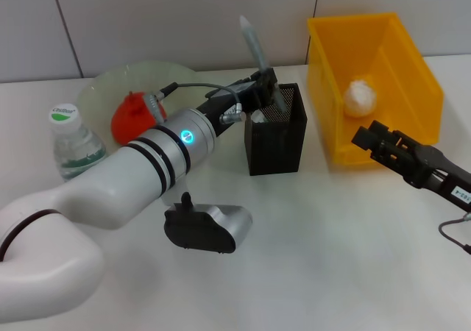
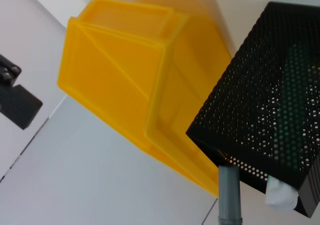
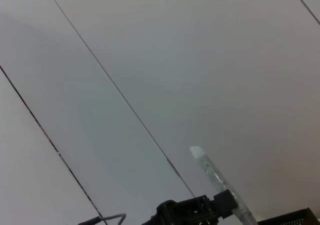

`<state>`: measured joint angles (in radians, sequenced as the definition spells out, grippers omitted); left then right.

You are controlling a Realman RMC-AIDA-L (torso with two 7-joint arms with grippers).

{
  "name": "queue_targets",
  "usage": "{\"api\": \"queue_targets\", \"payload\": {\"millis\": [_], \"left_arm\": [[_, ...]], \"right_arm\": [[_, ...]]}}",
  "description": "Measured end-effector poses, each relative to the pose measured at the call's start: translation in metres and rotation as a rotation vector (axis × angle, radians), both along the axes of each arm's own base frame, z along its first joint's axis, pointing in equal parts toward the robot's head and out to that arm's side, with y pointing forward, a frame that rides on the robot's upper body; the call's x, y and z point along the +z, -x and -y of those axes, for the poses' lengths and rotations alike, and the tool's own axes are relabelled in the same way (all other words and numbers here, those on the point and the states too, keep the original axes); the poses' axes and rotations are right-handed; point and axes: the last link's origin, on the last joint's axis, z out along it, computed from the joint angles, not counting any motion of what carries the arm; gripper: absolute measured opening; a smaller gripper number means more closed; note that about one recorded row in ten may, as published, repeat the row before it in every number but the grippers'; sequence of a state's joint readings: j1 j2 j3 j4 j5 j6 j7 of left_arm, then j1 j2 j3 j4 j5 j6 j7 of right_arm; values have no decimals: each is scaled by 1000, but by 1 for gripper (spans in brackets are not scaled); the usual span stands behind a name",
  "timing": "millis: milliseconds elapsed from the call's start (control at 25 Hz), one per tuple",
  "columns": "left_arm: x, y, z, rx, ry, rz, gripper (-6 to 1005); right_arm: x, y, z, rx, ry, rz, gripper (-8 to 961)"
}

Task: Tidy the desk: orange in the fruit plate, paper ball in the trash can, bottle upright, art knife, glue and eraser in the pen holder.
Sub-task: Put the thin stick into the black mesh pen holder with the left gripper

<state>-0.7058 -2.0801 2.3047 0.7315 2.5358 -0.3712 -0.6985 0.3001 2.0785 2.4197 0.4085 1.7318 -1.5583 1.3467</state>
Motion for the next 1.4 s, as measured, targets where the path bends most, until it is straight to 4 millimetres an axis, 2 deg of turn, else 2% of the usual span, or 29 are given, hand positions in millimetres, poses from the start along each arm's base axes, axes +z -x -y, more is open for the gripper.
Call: {"api": "queue_targets", "payload": {"millis": [960,1160,1400], "left_arm": [[-1,-5,2,18,23,54,218],[-2,-10,5,11,57,84,444],[1,-11,3,31,71,134,555]], "right_arm": [[-2,0,-3,-11,2,-2,733],[-3,1,-3,-10,4,-4,733],[-3,0,-2,-13,4,-4,733]]}}
